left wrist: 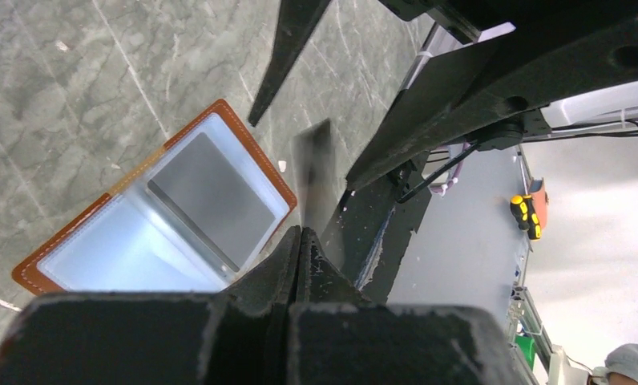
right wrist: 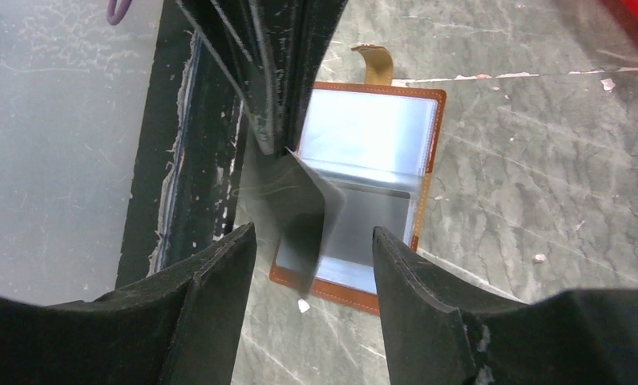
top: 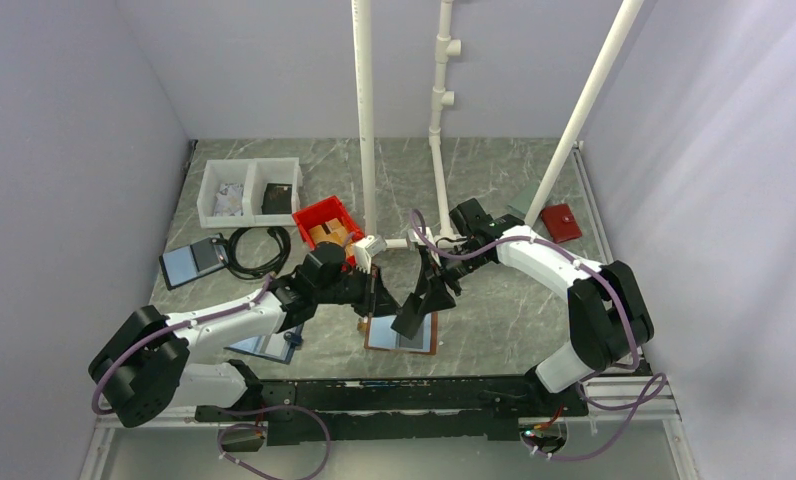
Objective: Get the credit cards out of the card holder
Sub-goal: Place the credit card in the storage box.
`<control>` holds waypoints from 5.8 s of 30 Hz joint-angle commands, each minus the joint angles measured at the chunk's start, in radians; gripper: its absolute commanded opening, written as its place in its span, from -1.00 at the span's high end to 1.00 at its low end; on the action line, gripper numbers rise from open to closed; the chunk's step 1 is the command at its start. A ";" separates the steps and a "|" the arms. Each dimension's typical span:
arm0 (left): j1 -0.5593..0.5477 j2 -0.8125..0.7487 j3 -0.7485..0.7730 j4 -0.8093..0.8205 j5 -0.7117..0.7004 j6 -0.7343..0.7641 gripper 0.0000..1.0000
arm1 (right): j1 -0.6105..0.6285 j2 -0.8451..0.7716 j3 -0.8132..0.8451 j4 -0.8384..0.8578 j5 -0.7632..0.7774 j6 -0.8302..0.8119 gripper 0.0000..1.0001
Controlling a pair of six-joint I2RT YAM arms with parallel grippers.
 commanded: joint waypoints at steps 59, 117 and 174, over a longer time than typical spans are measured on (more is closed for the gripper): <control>-0.046 0.036 -0.001 0.188 -0.454 -1.125 -0.61 | 0.125 -0.387 -0.209 0.393 0.490 -0.049 1.00; 0.083 -0.429 0.207 -0.579 -0.564 0.322 1.00 | 0.129 -0.389 -0.169 0.062 0.268 -0.352 -0.32; 1.100 0.484 0.759 -0.477 0.389 0.086 1.00 | 0.129 -0.343 -0.178 0.078 0.395 -0.352 -0.32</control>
